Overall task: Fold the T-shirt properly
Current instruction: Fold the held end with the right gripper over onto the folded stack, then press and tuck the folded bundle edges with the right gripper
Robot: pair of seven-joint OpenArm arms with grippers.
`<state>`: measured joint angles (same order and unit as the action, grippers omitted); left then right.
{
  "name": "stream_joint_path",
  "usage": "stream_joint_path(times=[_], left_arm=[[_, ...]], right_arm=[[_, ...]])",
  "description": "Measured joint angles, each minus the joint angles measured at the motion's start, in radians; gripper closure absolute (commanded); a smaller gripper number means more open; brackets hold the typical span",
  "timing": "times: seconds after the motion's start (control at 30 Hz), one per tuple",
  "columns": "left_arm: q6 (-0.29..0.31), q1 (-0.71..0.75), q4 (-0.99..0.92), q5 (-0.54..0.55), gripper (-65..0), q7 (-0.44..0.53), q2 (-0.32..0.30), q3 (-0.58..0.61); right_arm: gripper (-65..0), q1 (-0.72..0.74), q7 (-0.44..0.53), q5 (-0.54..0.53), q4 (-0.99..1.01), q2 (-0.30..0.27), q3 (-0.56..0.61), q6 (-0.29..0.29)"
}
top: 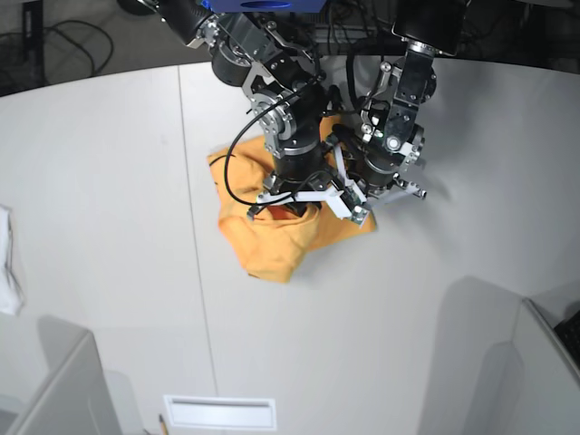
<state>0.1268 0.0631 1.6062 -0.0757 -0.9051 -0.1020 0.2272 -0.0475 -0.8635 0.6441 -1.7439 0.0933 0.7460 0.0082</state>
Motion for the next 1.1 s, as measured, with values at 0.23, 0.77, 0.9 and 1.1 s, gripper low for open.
stream_joint_path(times=[0.23,0.77,0.9,1.1], left_arm=[[0.000,0.002,0.000,0.004,0.0,0.000,0.000,-0.002],[0.047,0.210,0.201,0.579,0.0,-0.085,-0.076,-0.536],[0.075,0.267,0.215,0.658,0.0,-0.106,-0.102,-0.632],[0.012,0.296,0.216,0.711,0.0,-0.073,-0.127,-0.806]], right_arm=[[0.0,0.011,0.002,-0.066,0.075,0.009,-0.003,0.000],[-38.1,0.055,0.084,-0.322,0.089,0.055,-0.029,-0.013],[-38.3,0.052,0.110,-0.370,0.086,0.065,-0.021,-0.013],[-38.3,0.043,-0.009,-0.232,0.034,0.053,-0.016,0.025]])
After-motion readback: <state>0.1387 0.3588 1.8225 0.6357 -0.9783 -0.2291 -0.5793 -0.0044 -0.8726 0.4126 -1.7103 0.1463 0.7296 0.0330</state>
